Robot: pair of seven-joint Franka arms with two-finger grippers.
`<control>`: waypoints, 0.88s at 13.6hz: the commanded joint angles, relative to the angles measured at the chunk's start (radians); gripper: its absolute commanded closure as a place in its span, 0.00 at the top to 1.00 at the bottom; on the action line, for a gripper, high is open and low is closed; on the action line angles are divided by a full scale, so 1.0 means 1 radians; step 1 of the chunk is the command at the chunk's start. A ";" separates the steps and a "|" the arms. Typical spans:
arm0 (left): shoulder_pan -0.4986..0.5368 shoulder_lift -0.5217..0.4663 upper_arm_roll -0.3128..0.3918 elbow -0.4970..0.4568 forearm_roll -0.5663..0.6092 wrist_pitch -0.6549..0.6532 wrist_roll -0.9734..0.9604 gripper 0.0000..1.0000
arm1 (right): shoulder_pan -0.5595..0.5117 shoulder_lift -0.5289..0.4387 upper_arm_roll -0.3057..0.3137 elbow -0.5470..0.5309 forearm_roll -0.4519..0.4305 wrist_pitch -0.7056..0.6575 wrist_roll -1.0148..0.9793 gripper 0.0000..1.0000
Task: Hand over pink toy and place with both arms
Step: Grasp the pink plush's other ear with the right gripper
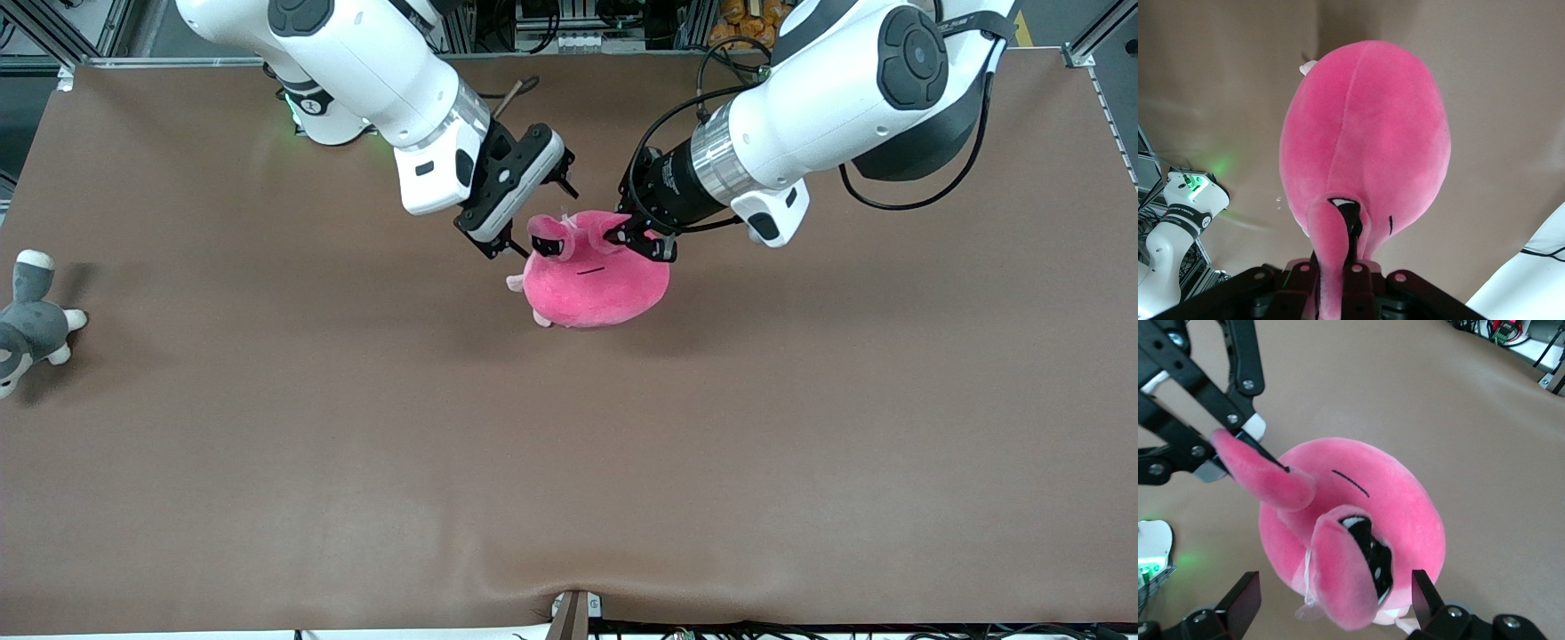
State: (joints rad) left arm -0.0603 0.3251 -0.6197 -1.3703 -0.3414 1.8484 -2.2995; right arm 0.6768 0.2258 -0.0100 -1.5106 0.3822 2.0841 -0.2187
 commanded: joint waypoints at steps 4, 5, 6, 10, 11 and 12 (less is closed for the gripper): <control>-0.013 0.009 0.006 0.028 0.002 0.002 -0.023 0.00 | 0.009 0.017 -0.008 0.009 -0.022 0.056 0.006 0.23; -0.013 0.009 0.006 0.028 0.002 0.002 -0.023 0.00 | 0.007 0.017 -0.008 0.009 -0.020 0.054 0.012 0.00; -0.015 0.009 0.006 0.028 0.002 0.002 -0.023 0.00 | 0.004 0.017 -0.010 0.009 -0.020 0.054 0.013 0.00; -0.013 0.008 0.006 0.028 0.004 0.000 -0.021 0.00 | 0.001 0.009 -0.015 0.009 -0.020 0.044 0.018 0.00; -0.013 0.006 0.006 0.028 0.013 -0.001 -0.020 0.06 | -0.002 0.007 -0.015 0.009 -0.020 0.037 0.019 0.00; -0.013 0.003 0.006 0.027 0.031 -0.003 -0.018 0.41 | -0.008 0.007 -0.015 0.009 -0.020 0.033 0.018 0.00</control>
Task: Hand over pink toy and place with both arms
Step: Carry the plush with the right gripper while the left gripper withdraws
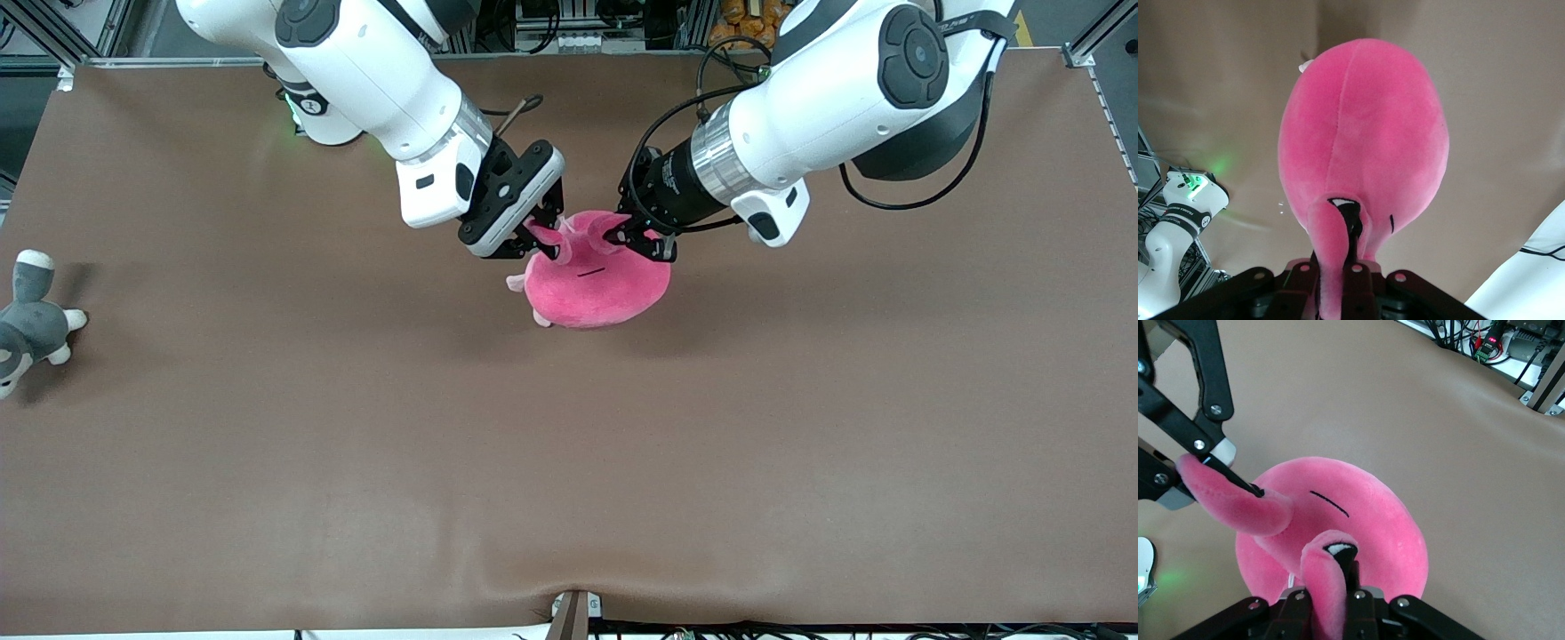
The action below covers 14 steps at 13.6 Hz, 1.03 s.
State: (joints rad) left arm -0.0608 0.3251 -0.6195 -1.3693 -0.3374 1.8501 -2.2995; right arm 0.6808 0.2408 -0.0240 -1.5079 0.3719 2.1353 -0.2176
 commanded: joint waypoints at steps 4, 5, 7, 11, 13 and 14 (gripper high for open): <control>-0.010 -0.015 -0.002 0.027 0.188 -0.026 -0.006 1.00 | -0.067 -0.021 -0.002 0.003 -0.010 -0.098 0.015 0.00; -0.008 -0.017 -0.002 0.027 0.199 -0.054 0.002 1.00 | -0.098 -0.029 -0.002 0.002 -0.010 -0.147 0.012 0.00; -0.002 -0.018 -0.005 0.027 0.199 -0.063 0.014 1.00 | -0.174 -0.032 -0.002 -0.002 -0.011 -0.225 0.003 0.00; 0.077 -0.046 0.010 0.029 0.202 -0.172 0.249 1.00 | -0.346 -0.031 -0.002 -0.072 -0.018 -0.333 -0.128 0.00; 0.162 -0.063 0.010 0.029 0.204 -0.260 0.471 1.00 | -0.444 -0.026 -0.002 -0.095 -0.018 -0.383 -0.251 0.00; 0.203 -0.067 0.010 0.029 0.205 -0.302 0.574 1.00 | -0.489 -0.022 -0.002 -0.101 -0.018 -0.412 -0.314 0.00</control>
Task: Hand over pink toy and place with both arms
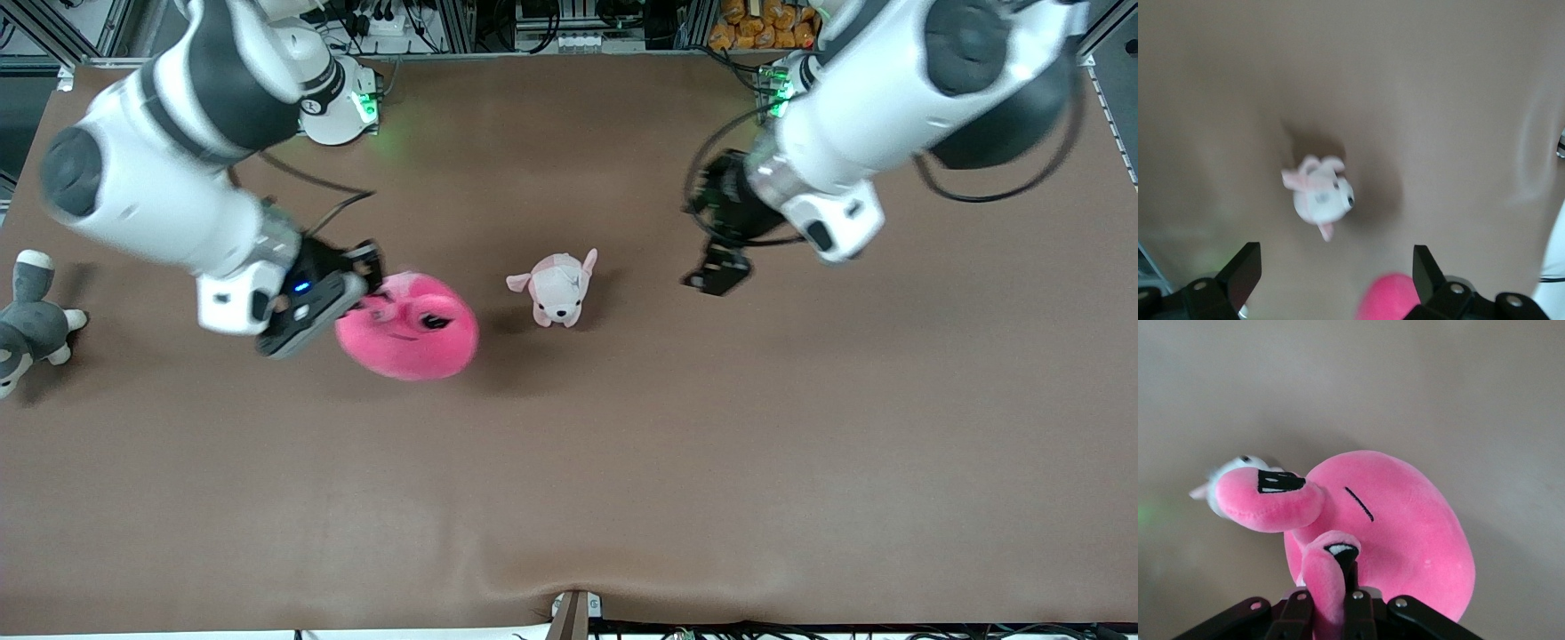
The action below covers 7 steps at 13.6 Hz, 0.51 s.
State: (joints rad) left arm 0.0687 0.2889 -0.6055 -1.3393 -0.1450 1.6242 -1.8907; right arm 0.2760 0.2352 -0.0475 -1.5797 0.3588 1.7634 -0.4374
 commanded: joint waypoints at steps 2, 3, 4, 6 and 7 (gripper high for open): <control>0.147 -0.048 -0.002 -0.003 0.022 -0.135 0.366 1.00 | -0.179 -0.011 0.021 -0.051 -0.004 -0.093 -0.246 0.00; 0.179 -0.054 -0.002 -0.003 0.028 -0.151 0.460 1.00 | -0.219 -0.010 0.021 -0.072 -0.004 -0.105 -0.317 0.00; 0.209 -0.069 -0.002 -0.003 0.033 -0.165 0.554 1.00 | -0.254 -0.008 0.021 -0.100 -0.004 -0.111 -0.375 0.00; 0.273 -0.088 -0.002 -0.003 0.038 -0.170 0.777 1.00 | -0.332 0.007 0.021 -0.161 -0.003 -0.117 -0.479 0.00; 0.301 -0.103 0.000 -0.003 0.057 -0.170 0.917 1.00 | -0.377 0.030 0.023 -0.178 0.000 -0.117 -0.532 0.00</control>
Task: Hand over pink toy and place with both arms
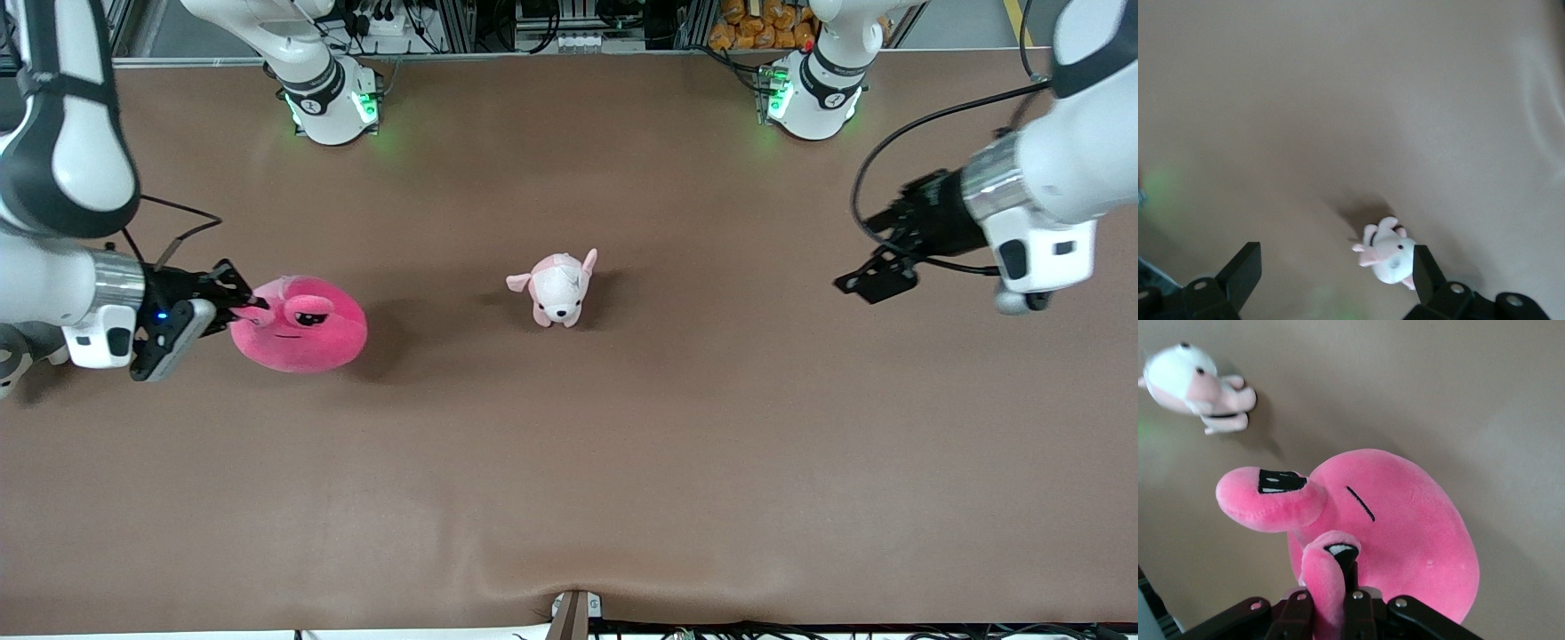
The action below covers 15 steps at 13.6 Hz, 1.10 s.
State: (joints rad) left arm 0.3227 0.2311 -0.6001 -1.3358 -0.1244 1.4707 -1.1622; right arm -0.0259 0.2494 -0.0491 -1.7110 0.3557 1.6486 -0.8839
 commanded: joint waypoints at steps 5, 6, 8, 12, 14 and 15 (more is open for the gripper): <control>0.085 -0.058 -0.007 -0.005 0.258 -0.016 0.668 1.00 | -0.216 0.172 0.026 -0.044 0.074 -0.004 -0.323 0.00; 0.085 -0.061 -0.007 -0.005 0.262 -0.016 0.726 1.00 | -0.233 0.191 0.026 -0.044 0.078 -0.004 -0.336 0.00; 0.075 -0.105 0.015 -0.008 0.258 -0.016 0.814 1.00 | -0.252 0.202 0.026 -0.044 0.081 -0.004 -0.334 0.38; -0.287 -0.274 0.424 -0.165 0.232 -0.016 0.916 1.00 | -0.266 0.188 0.025 0.004 0.081 -0.007 -0.314 1.00; -0.307 -0.331 0.486 -0.235 0.186 -0.015 0.963 1.00 | -0.256 0.166 0.025 0.033 0.071 -0.006 -0.288 1.00; -0.312 -0.349 0.493 -0.253 0.183 -0.015 0.963 1.00 | -0.253 0.153 0.028 0.039 0.068 -0.004 -0.255 1.00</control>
State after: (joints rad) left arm 0.0208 -0.0405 -0.1441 -1.4898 0.0863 1.4409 -0.2332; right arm -0.2689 0.4398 -0.0411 -1.6850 0.4188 1.6550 -1.1883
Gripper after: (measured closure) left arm 0.000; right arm 0.137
